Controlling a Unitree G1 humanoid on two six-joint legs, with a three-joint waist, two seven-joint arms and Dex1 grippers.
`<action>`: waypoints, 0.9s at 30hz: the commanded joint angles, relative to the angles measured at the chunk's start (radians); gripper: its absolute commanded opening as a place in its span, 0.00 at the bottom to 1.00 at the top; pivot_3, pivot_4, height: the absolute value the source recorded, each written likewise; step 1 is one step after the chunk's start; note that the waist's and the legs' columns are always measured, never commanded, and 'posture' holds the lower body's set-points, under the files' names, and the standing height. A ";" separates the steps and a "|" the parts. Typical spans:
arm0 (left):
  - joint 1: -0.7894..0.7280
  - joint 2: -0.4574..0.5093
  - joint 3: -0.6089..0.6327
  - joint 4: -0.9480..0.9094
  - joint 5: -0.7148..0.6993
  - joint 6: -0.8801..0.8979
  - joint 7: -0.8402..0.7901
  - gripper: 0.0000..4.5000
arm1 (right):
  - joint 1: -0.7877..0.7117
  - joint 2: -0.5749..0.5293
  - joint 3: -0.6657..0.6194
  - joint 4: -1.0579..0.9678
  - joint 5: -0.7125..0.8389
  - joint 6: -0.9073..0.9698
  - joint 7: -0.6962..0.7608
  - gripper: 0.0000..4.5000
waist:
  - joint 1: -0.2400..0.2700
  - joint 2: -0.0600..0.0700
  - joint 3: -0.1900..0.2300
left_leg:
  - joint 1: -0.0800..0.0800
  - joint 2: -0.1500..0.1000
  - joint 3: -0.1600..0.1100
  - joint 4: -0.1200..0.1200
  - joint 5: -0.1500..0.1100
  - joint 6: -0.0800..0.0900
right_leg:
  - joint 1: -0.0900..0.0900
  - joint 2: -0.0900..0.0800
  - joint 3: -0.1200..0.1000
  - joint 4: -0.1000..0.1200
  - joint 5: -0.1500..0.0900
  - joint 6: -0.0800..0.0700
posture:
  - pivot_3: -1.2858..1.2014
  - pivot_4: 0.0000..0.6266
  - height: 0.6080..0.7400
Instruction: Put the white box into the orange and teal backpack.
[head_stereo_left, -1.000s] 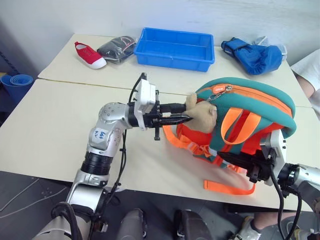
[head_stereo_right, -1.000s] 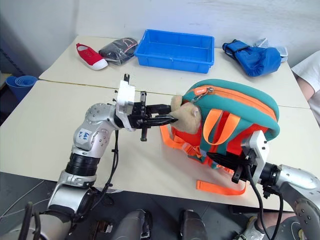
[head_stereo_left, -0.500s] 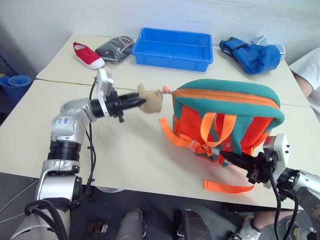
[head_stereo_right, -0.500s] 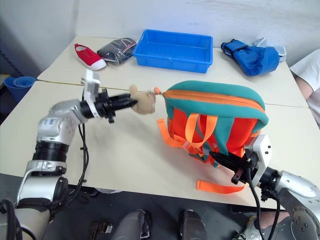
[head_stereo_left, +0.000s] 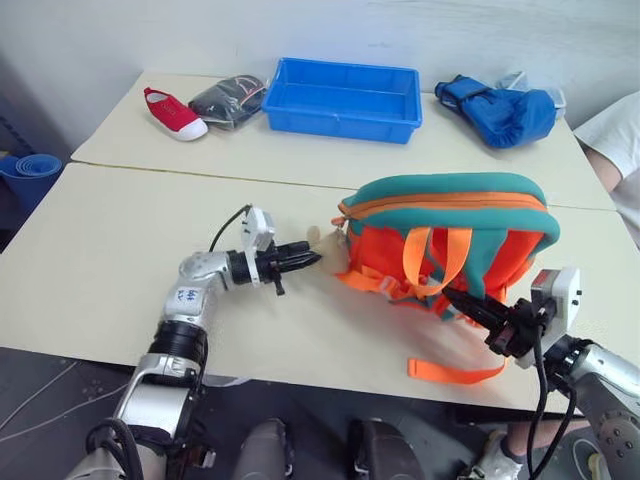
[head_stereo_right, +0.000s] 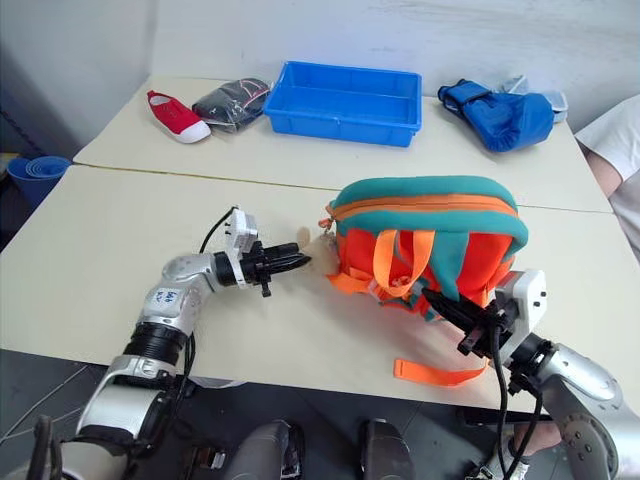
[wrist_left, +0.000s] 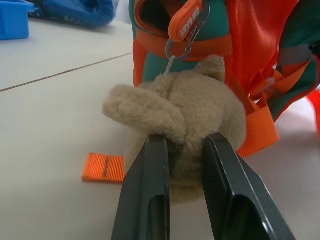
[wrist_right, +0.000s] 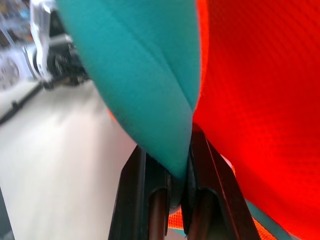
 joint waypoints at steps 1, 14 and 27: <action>-0.071 0.016 0.090 -0.133 -0.147 0.151 0.015 0.13 | -0.010 -0.026 -0.098 -0.073 0.183 0.043 -0.024 0.00 | 0.003 0.000 0.000 | -0.001 0.000 -0.001 0.000 0.000 0.000 | 0.000 0.000 0.000 0.000 0.000 0.000 | 0.52 0.24 1.00; -0.103 0.099 -0.074 0.039 0.036 0.250 0.030 0.13 | -0.008 -0.016 -0.204 -0.019 0.339 0.067 -0.145 0.00 | 0.001 0.000 0.000 | -0.001 0.000 0.000 -0.001 0.000 0.000 | 0.000 0.002 -0.001 0.000 0.000 0.000 | 0.52 0.24 1.00; 0.046 0.131 -0.054 -0.110 0.097 -0.104 -0.026 0.28 | 0.044 0.004 -0.061 -0.013 -0.098 -0.151 -0.135 0.07 | -0.004 0.001 -0.001 | -0.001 0.000 0.001 -0.001 0.000 0.001 | -0.001 0.000 0.001 -0.002 0.000 0.000 | 0.52 0.24 1.00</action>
